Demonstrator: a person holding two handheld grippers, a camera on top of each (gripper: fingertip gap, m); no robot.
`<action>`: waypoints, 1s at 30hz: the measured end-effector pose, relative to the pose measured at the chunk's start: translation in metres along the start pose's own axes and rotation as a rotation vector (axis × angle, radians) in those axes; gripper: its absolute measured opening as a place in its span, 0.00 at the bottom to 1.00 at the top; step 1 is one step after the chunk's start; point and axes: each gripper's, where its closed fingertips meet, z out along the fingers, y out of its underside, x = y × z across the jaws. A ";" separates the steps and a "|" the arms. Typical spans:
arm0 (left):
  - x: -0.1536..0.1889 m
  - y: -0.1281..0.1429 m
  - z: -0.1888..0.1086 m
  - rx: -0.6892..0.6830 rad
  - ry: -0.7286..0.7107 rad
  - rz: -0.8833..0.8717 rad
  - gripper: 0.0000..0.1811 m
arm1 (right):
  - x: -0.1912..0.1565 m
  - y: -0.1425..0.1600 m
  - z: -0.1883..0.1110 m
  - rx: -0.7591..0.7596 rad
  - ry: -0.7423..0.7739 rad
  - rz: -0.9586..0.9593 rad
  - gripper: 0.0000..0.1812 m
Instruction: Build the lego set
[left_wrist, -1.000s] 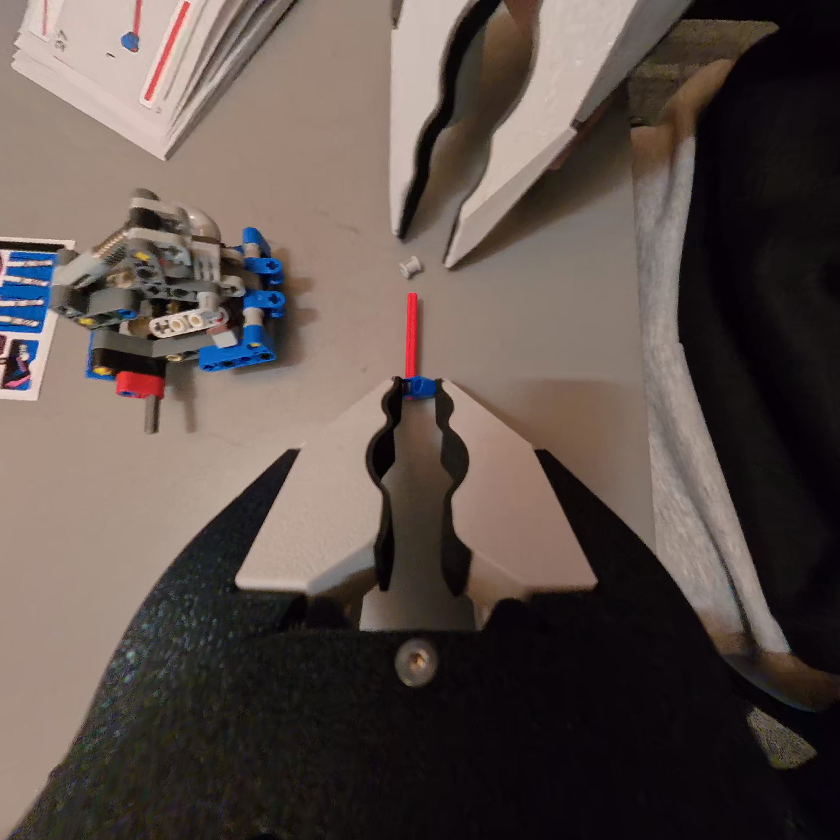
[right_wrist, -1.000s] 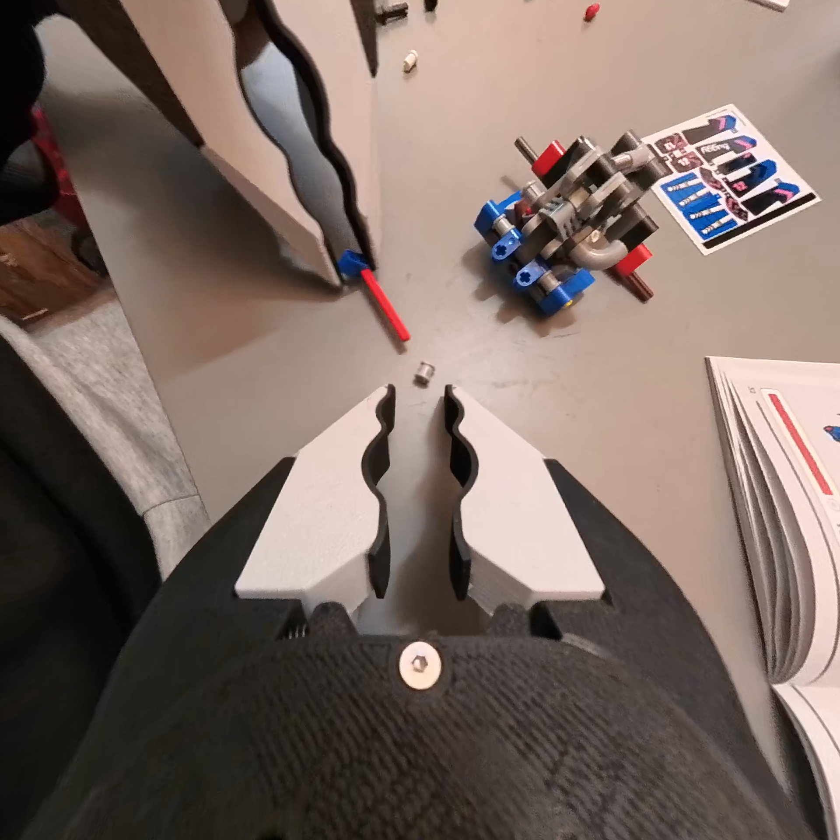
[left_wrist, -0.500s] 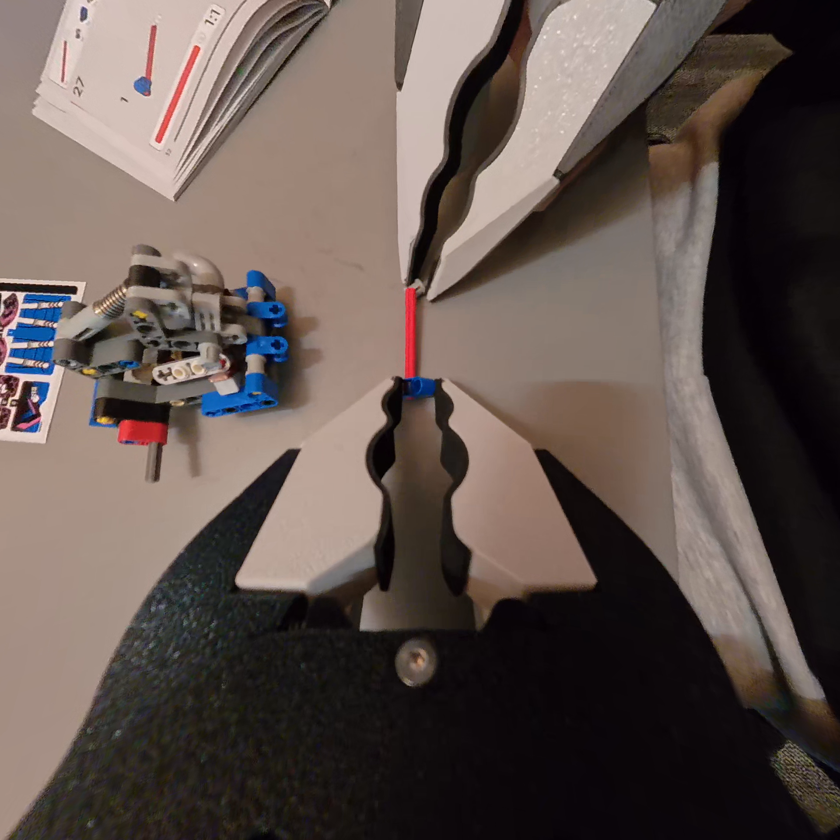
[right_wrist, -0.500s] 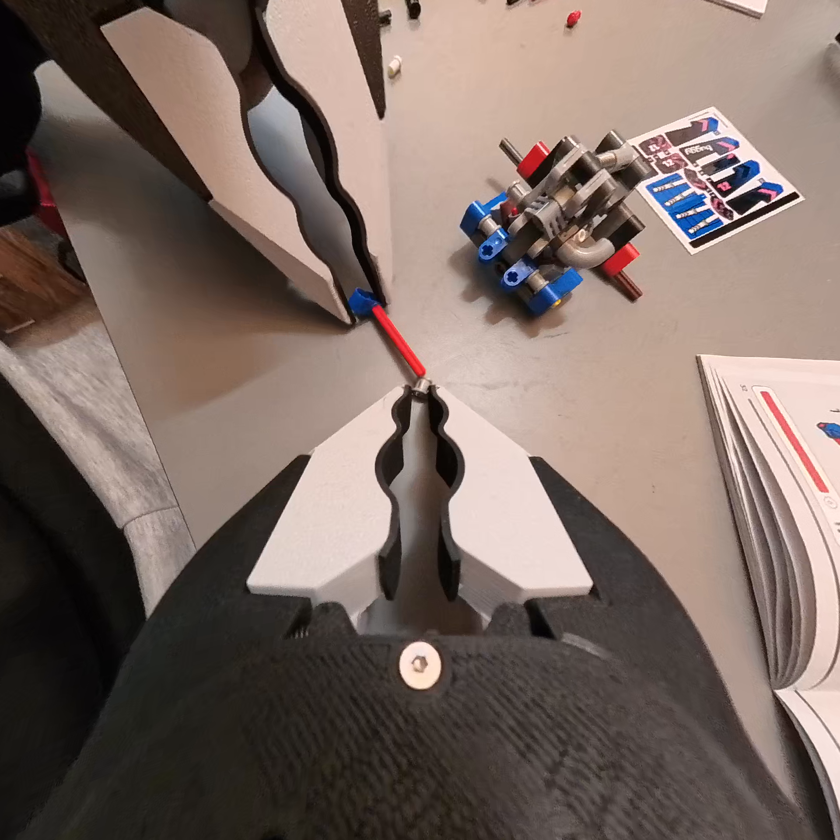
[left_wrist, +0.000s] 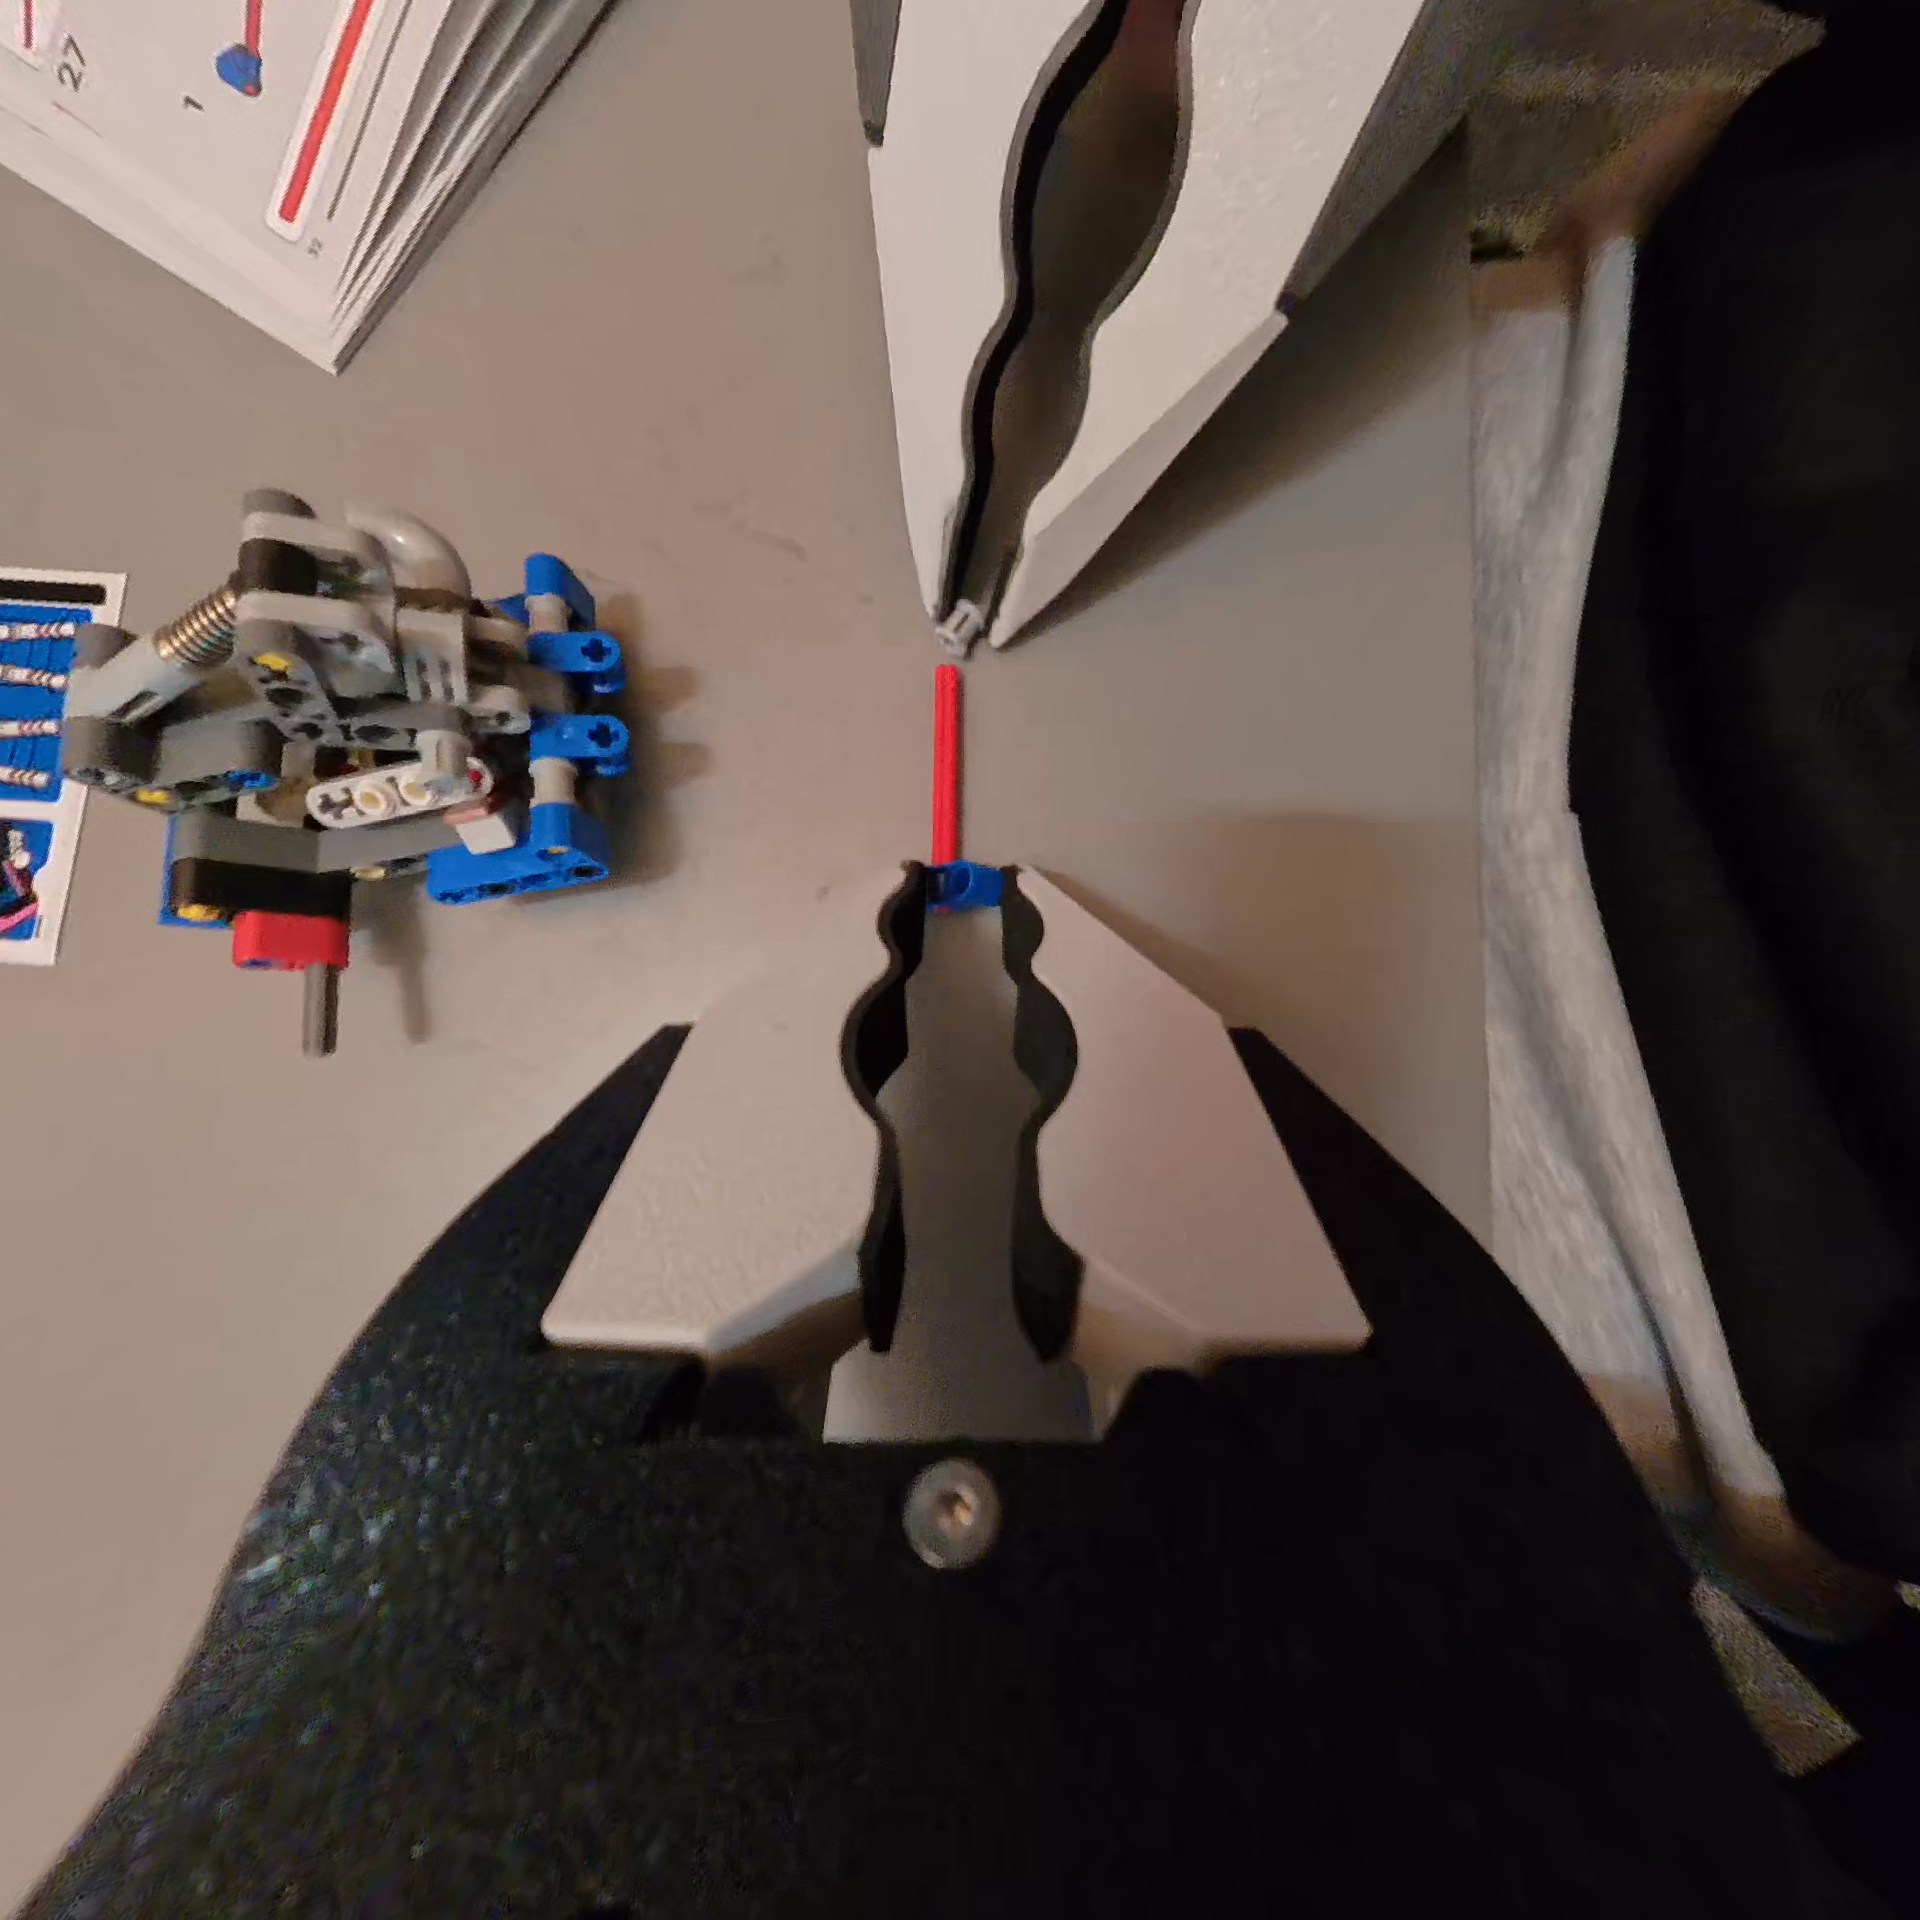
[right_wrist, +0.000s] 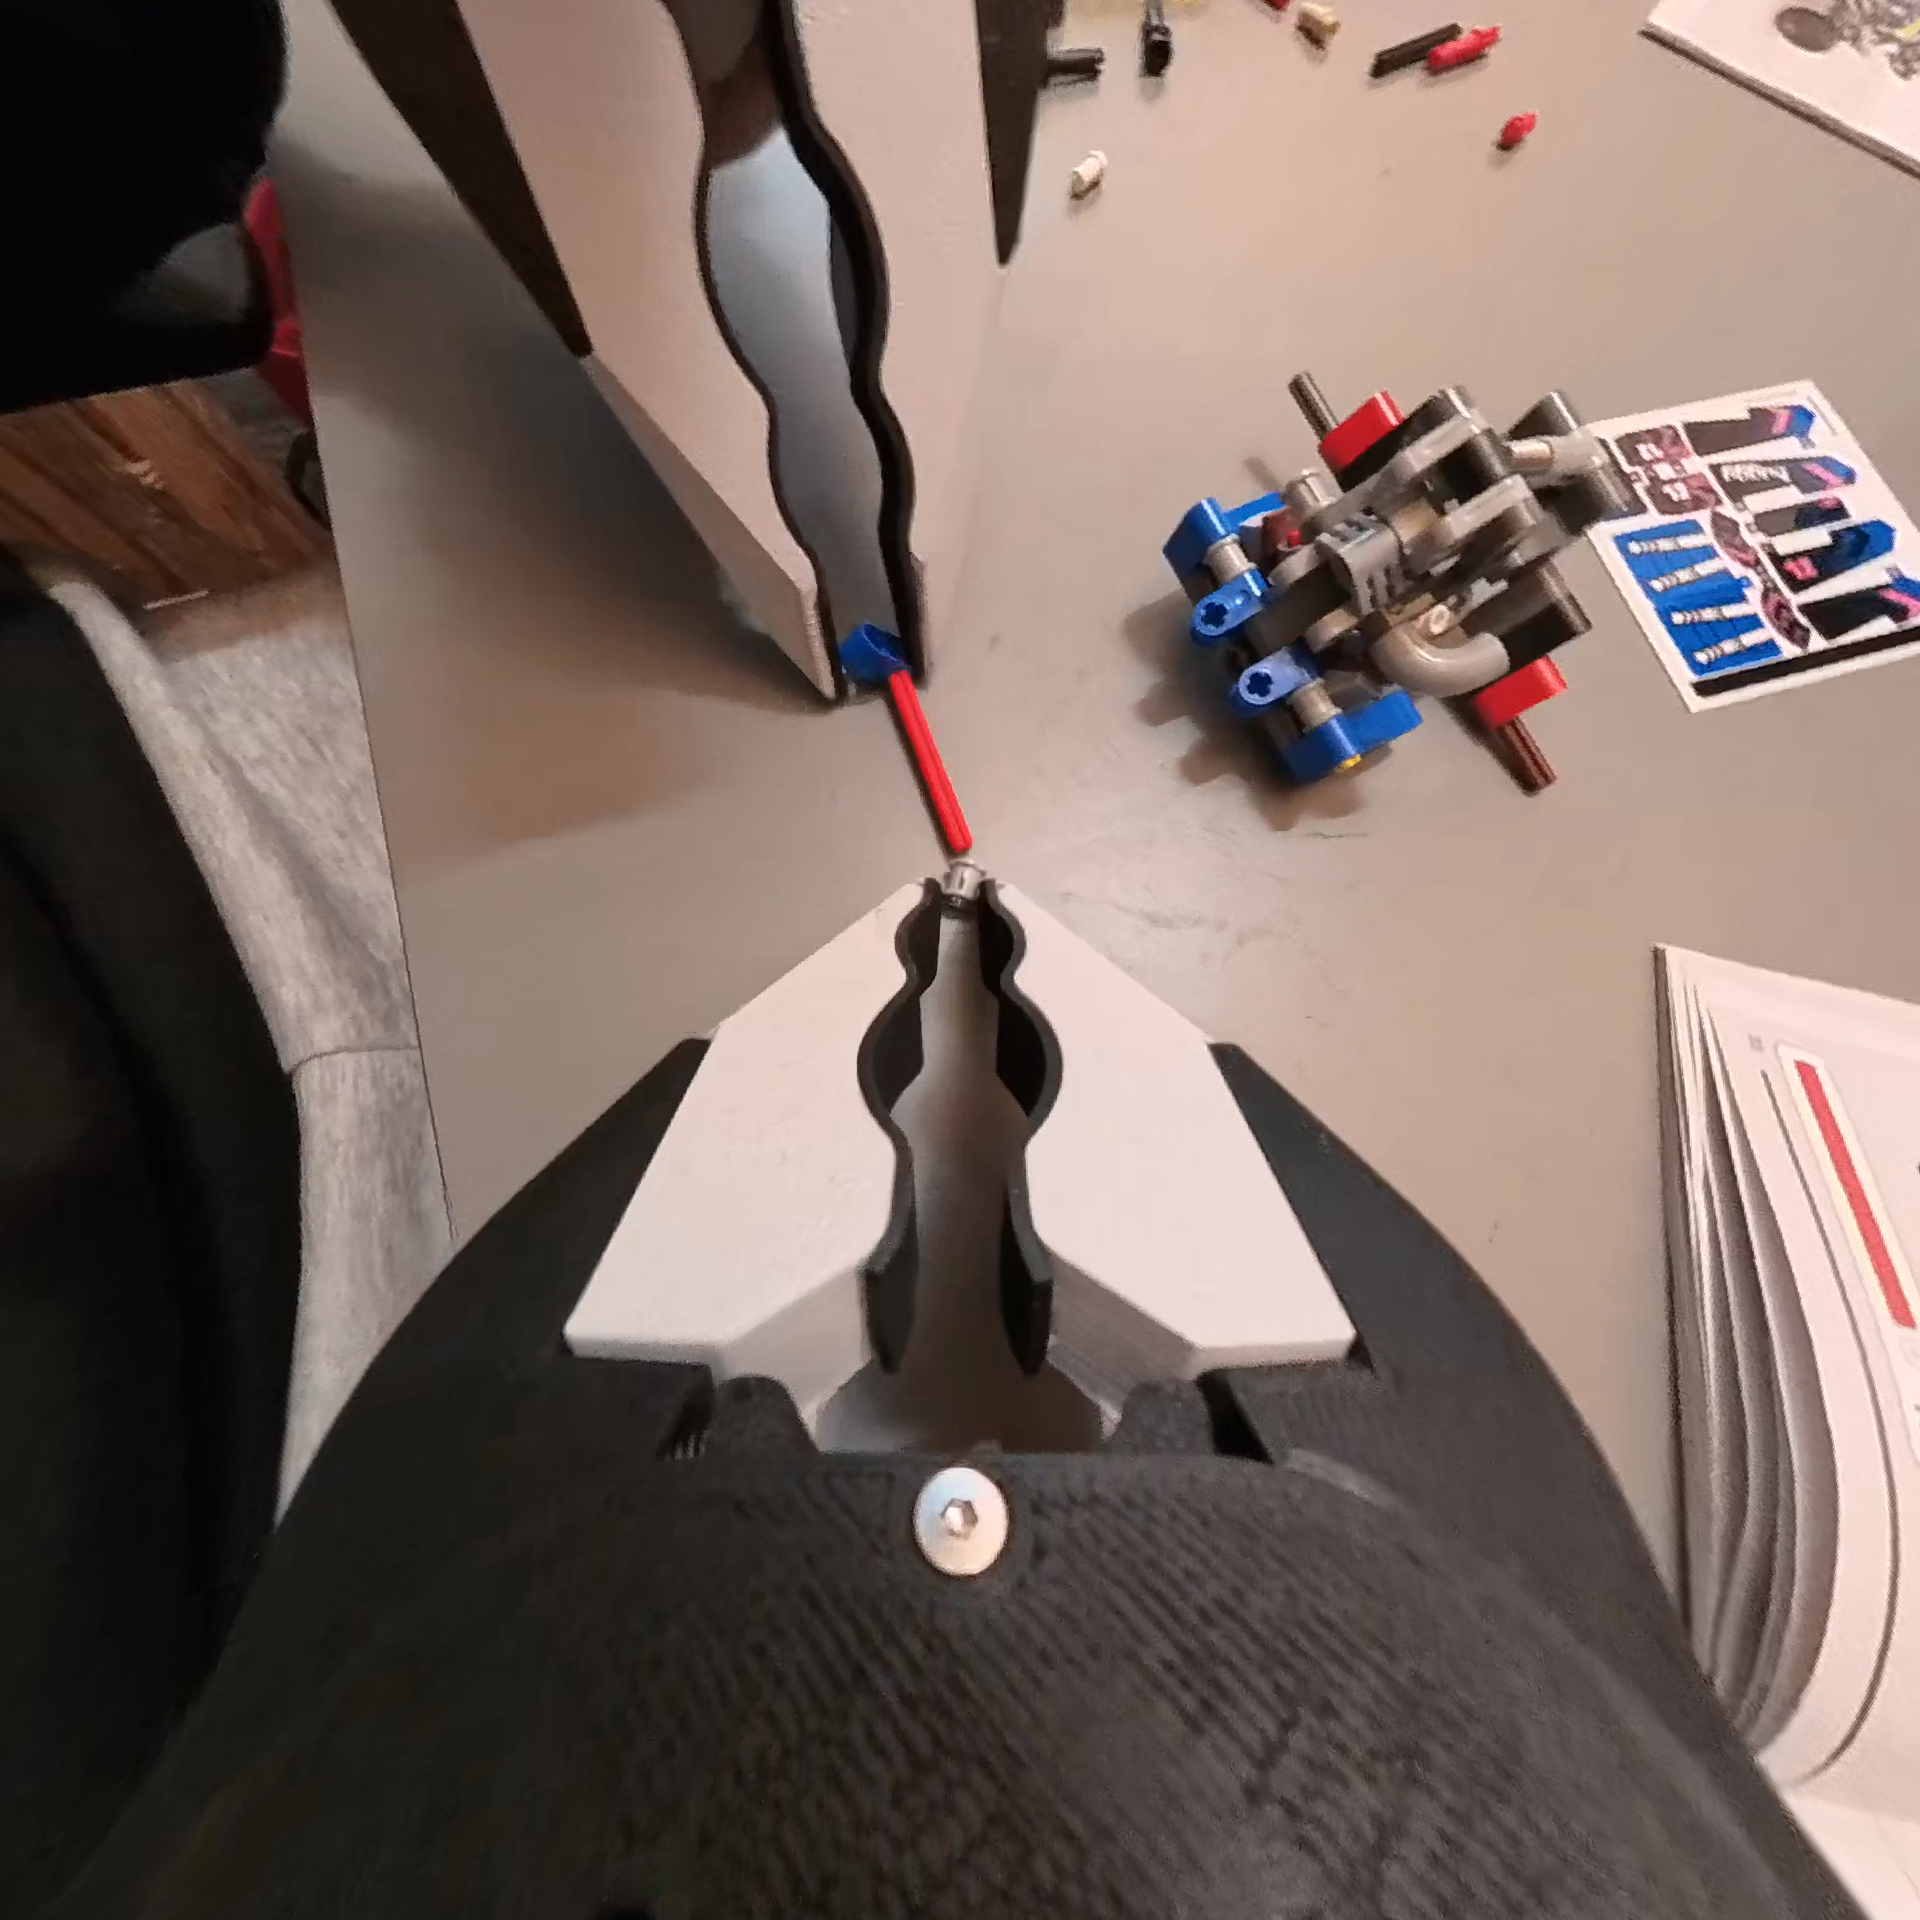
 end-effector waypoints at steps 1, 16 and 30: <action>0.001 -0.001 0.001 0.024 0.012 -0.004 0.06 | 0.000 0.000 0.000 0.002 -0.012 -0.019 0.03; 0.002 -0.004 -0.010 0.111 -0.015 0.049 0.11 | 0.003 0.001 -0.002 0.019 -0.014 -0.133 0.06; -0.015 -0.005 -0.008 0.212 0.059 -0.298 0.02 | -0.006 -0.005 -0.002 0.051 -0.013 -0.258 0.17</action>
